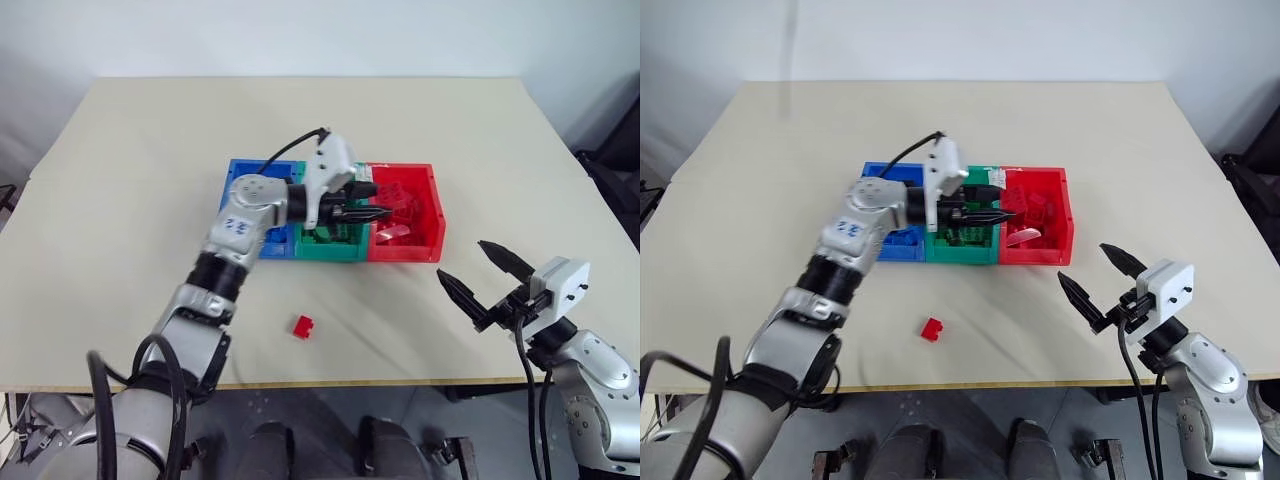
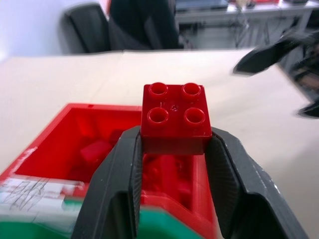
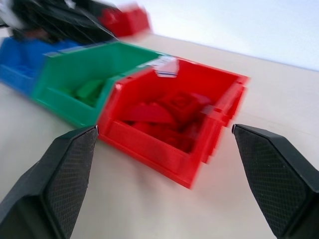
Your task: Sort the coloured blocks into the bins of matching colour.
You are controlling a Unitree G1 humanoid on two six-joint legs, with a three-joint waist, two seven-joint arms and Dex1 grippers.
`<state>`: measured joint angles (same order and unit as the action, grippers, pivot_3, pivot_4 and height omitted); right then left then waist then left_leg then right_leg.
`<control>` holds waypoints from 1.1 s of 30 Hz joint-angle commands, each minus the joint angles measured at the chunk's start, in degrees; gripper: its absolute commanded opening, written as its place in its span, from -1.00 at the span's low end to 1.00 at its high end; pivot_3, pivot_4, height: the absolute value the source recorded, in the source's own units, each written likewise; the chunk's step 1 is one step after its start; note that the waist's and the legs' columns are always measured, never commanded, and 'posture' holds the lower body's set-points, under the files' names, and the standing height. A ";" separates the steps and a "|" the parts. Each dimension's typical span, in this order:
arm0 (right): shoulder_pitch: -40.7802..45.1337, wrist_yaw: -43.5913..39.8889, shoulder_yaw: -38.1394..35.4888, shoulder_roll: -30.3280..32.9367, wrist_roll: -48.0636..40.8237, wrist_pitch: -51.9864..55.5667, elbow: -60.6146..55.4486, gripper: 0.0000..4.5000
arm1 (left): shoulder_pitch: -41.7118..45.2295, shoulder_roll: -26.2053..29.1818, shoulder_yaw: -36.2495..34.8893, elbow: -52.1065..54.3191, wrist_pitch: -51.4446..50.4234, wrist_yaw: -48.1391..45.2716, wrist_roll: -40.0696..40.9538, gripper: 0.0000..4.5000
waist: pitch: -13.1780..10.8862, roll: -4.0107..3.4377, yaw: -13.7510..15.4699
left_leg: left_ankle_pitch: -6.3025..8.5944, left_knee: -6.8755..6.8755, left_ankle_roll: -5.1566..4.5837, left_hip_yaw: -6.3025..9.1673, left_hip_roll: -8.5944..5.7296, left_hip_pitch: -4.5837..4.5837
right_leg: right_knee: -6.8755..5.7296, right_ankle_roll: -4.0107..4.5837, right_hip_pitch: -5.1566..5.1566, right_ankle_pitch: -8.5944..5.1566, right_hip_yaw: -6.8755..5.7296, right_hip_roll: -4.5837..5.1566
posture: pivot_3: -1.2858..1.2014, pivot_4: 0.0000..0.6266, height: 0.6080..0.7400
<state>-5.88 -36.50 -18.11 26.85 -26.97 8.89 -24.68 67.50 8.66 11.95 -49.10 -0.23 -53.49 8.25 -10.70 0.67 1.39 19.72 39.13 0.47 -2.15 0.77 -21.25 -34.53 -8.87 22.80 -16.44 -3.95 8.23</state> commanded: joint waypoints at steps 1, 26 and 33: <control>-1.90 3.25 -0.27 -0.67 0.15 0.55 -6.39 1.00 | 4.98 -3.02 -1.16 -9.51 6.09 2.98 -2.75 -0.36 | 0.00 0.00 -0.07 | 0.00 -0.04 -0.01 -0.01 0.01 0.01 | 0.03 0.00 0.01 0.00 0.00 0.00 | 0.03 -0.52 1.00; 13.29 -21.36 13.06 10.09 -1.13 -0.73 7.91 1.00 | -47.96 32.24 -27.73 50.14 -10.26 -6.52 12.55 0.99 | -0.02 -0.05 -1.55 | 0.10 0.03 -0.12 0.00 0.13 0.03 | 0.02 -0.01 0.01 0.01 -0.04 0.02 | 0.03 -0.52 1.00; 20.42 -31.37 17.60 11.48 -0.29 -2.88 15.26 1.00 | -70.97 34.61 -41.20 62.31 -13.04 -6.24 19.02 0.99 | -0.04 -0.07 -0.15 | 0.20 0.13 -0.17 0.12 0.04 0.08 | -0.01 -0.01 -0.17 0.01 -0.15 0.22 | 0.03 -0.52 1.00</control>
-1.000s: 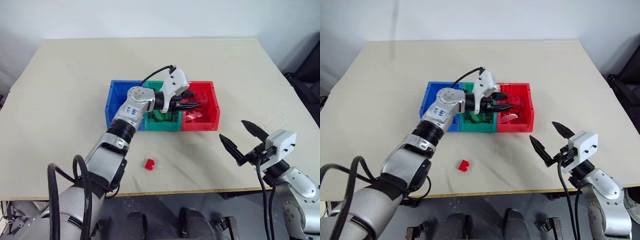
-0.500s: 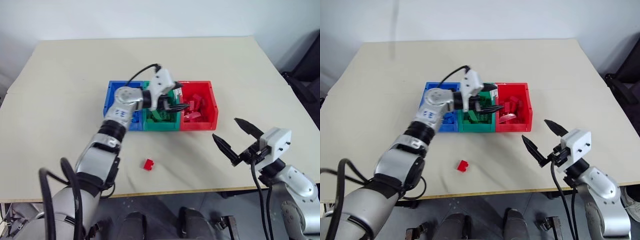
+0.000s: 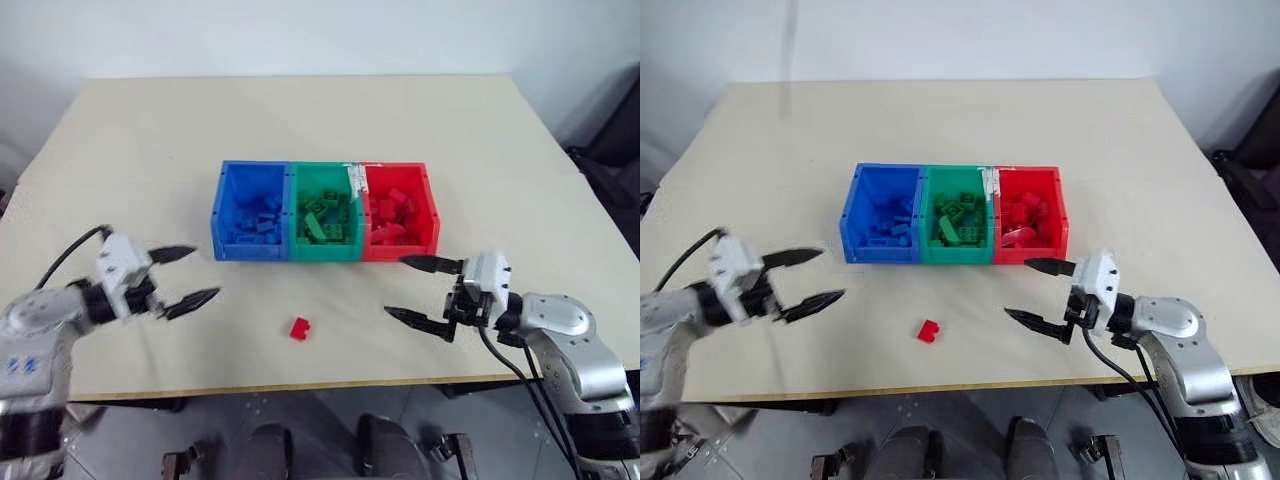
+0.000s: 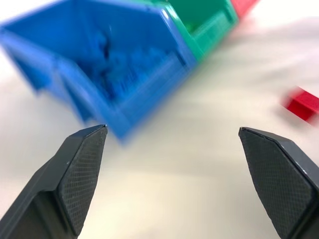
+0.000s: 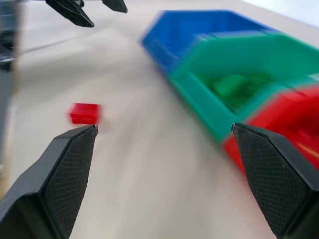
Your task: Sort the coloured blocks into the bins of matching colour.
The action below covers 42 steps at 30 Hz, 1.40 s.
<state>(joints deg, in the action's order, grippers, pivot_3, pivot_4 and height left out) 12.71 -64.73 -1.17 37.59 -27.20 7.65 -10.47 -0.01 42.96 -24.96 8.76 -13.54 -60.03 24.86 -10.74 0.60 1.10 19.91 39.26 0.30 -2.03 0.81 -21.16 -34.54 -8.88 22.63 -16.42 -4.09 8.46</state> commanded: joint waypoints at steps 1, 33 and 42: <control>2.49 -3.96 0.99 0.75 0.07 -1.86 1.69 1.00 | -5.41 0.30 -5.06 4.94 0.60 0.21 2.44 0.99 | 0.00 0.00 0.25 | 0.00 0.00 0.00 0.00 0.01 0.01 | 0.00 0.00 0.00 0.00 0.00 0.00 | 0.03 -0.52 1.00; -20.82 -2.54 -12.45 9.45 -1.67 2.07 -11.55 1.00 | 25.43 -6.22 41.62 -9.64 2.95 -9.51 -14.00 0.91 | 0.02 -0.04 0.44 | 0.04 0.06 0.00 -0.15 -0.03 0.00 | 0.01 0.01 0.02 0.01 -0.06 -0.03 | 0.03 -0.52 1.00; -22.89 0.48 -13.10 8.90 -2.15 1.94 -13.08 1.00 | 24.76 -7.94 39.43 -10.59 5.52 -10.00 -12.05 -0.26 | 0.02 -0.04 0.39 | 0.05 0.06 -0.01 -0.15 -0.02 0.01 | 0.01 0.01 0.01 0.01 -0.06 -0.03 | 0.03 -0.52 1.00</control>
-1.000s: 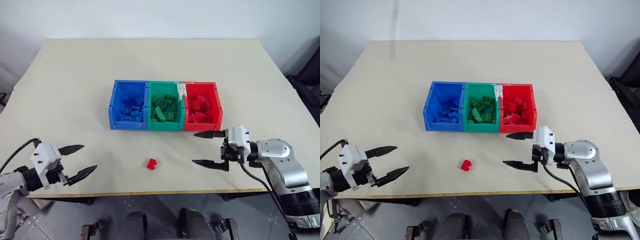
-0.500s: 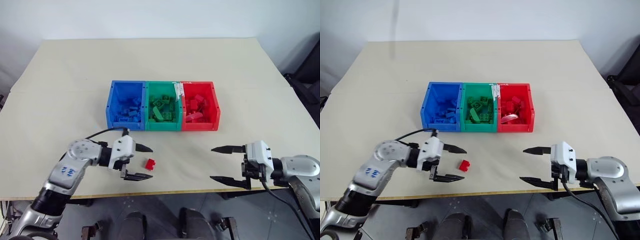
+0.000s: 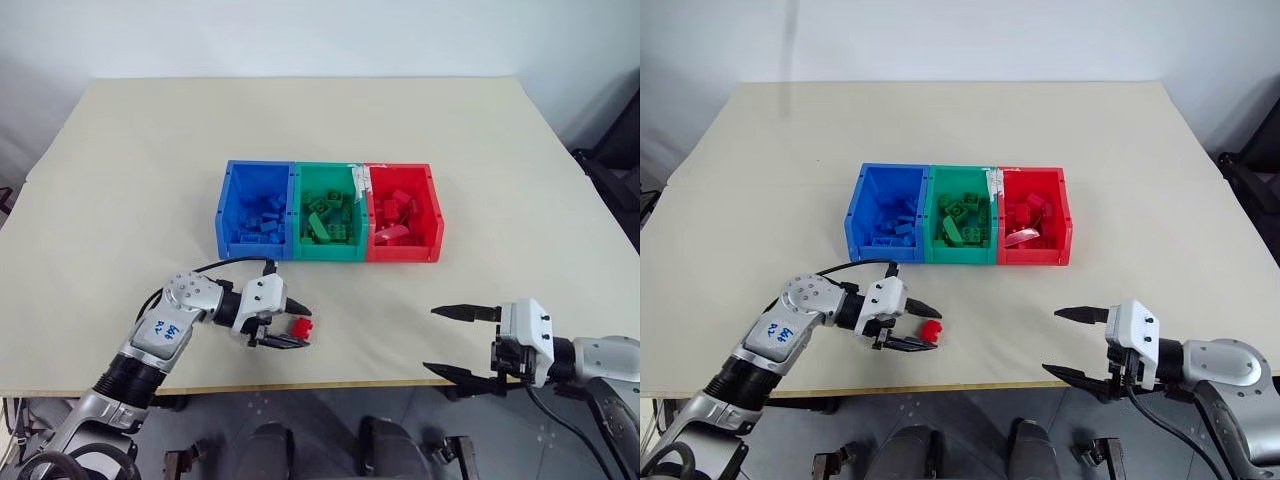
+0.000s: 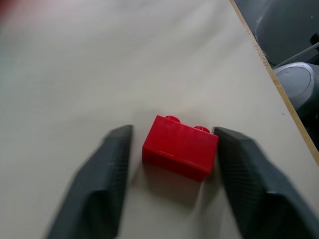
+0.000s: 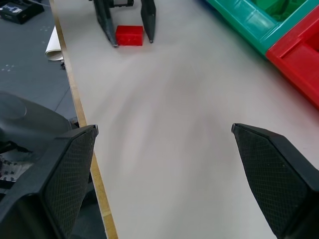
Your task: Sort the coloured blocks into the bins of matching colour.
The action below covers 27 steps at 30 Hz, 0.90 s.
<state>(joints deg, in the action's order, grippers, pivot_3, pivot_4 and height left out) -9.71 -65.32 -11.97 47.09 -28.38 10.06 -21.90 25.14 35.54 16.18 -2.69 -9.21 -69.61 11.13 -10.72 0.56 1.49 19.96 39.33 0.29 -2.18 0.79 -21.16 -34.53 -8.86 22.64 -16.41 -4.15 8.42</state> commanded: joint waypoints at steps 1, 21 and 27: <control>-0.83 1.64 -2.45 -0.91 -1.11 -0.45 -1.90 1.00 | -0.28 -0.88 -2.50 0.94 1.70 0.01 2.13 -0.28 | 0.00 0.00 0.04 | 0.00 0.00 0.00 0.00 0.00 0.00 | 0.00 0.00 0.00 0.00 0.00 0.00 | 0.03 -0.52 1.00; -1.24 29.34 -6.00 -18.61 1.38 -0.35 -8.68 1.00 | 48.16 -30.88 -8.49 -55.95 20.22 21.81 -5.82 -0.28 | 0.00 0.01 1.33 | 0.09 0.39 -0.19 0.02 -0.10 -0.18 | 0.08 -0.19 -0.10 0.10 -0.02 -0.03 | 0.03 -0.52 1.00; -1.93 33.50 -3.70 -19.92 2.64 1.33 -12.61 1.00 | 52.66 -34.12 -9.58 -65.77 23.46 24.16 -8.33 0.11 | 0.00 0.01 1.23 | 0.12 0.25 -0.24 -0.06 -0.09 -0.20 | 0.26 -0.20 -0.06 0.11 -0.02 -0.03 | 0.03 -0.52 1.00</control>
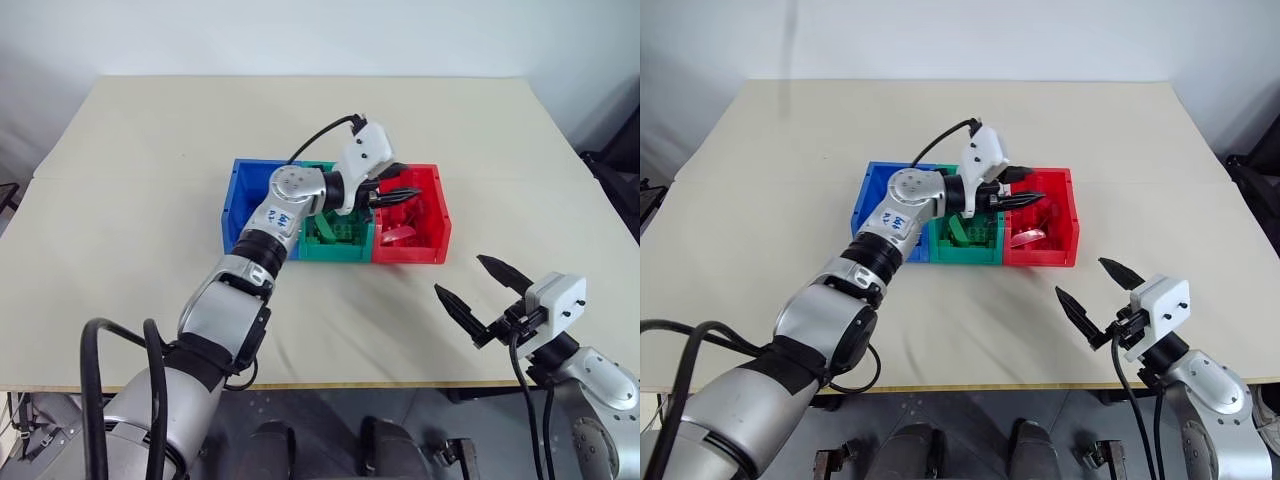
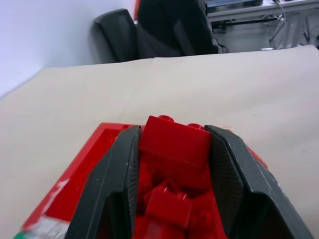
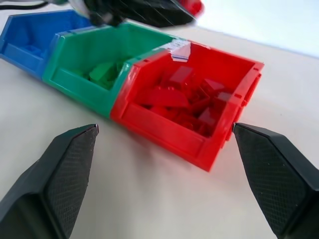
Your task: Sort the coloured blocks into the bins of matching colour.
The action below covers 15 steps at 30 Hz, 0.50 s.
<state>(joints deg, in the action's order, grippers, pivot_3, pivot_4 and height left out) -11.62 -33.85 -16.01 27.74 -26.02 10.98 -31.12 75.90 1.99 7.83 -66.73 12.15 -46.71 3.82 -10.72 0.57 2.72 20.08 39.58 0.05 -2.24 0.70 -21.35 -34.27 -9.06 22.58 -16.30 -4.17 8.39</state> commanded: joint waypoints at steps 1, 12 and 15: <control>0.24 2.34 0.67 -0.56 0.40 0.71 -3.69 1.00 | 1.83 -0.45 -1.37 -2.08 2.68 1.50 -1.34 0.25 | 0.00 0.00 0.00 | 0.00 0.00 0.00 -0.01 0.00 0.00 | 0.01 0.00 0.00 0.00 0.00 0.00 | 0.03 -0.52 1.00; 7.68 -6.27 4.89 4.22 -2.54 2.11 0.60 1.00 | -10.22 11.31 -5.59 15.43 4.96 -12.62 3.39 0.99 | 0.00 -0.01 -1.20 | 0.00 -0.02 -0.01 -0.01 0.02 0.00 | 0.04 -0.04 0.00 0.02 0.00 0.00 | 0.03 -0.52 1.00; 11.70 -12.05 6.87 6.40 -3.37 1.98 4.95 1.00 | -20.86 19.52 -7.32 33.32 -1.99 -18.19 7.80 0.99 | -0.01 -0.02 -2.34 | 0.00 -0.04 -0.01 -0.05 0.07 0.03 | 0.05 -0.04 0.01 0.02 0.00 -0.01 | 0.03 -0.52 1.00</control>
<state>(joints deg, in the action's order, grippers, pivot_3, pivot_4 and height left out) -1.19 -42.76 -9.25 33.15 -28.06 13.79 -26.85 57.06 19.19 2.15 -42.84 12.92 -61.88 7.98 -10.73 0.55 0.38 20.08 39.53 0.04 -2.27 0.78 -21.31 -34.25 -9.09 22.60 -16.29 -4.18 8.39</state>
